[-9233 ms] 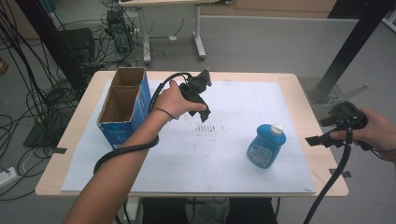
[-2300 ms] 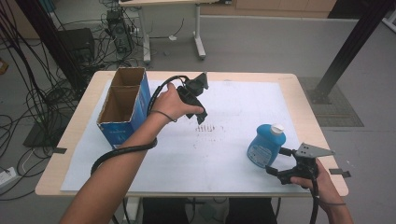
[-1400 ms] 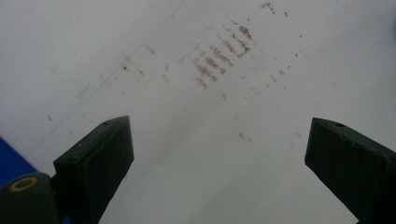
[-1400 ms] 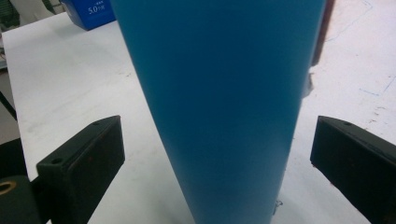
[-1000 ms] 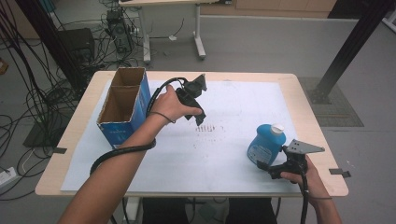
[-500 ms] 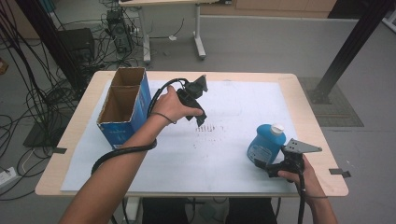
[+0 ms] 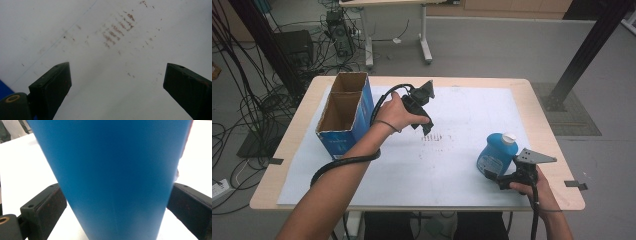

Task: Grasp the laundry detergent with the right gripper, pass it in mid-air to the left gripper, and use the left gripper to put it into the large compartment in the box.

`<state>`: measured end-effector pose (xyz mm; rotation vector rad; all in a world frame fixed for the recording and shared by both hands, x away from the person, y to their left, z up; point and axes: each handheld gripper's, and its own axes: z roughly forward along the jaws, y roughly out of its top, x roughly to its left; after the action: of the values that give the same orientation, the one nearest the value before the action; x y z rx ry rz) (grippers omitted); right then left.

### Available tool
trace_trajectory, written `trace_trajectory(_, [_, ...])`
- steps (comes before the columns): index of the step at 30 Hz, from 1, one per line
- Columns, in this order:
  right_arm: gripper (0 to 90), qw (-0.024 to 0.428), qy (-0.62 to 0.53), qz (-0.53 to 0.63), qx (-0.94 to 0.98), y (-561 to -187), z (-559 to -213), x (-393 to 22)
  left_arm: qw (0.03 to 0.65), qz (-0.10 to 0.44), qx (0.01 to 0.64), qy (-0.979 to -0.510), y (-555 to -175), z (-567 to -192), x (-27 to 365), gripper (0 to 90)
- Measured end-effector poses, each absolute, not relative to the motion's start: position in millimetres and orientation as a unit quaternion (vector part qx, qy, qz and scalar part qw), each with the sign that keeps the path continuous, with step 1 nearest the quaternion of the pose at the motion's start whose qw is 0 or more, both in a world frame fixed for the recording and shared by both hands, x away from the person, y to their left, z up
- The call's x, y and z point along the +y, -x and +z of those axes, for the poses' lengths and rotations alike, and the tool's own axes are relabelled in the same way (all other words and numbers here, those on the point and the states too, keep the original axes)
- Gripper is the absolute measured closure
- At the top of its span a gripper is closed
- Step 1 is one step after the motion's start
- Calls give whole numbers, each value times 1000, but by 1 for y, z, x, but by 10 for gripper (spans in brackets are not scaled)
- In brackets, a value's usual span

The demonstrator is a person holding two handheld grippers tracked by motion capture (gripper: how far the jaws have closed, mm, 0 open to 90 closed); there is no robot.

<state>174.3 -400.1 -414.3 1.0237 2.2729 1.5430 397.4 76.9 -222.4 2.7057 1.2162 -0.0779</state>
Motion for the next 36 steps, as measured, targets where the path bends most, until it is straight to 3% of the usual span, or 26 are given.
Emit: trace_trajectory(36, [33,110,-344,527,769,-172,-412,-402,89,-19,410,-908,-393,-218,78,76])
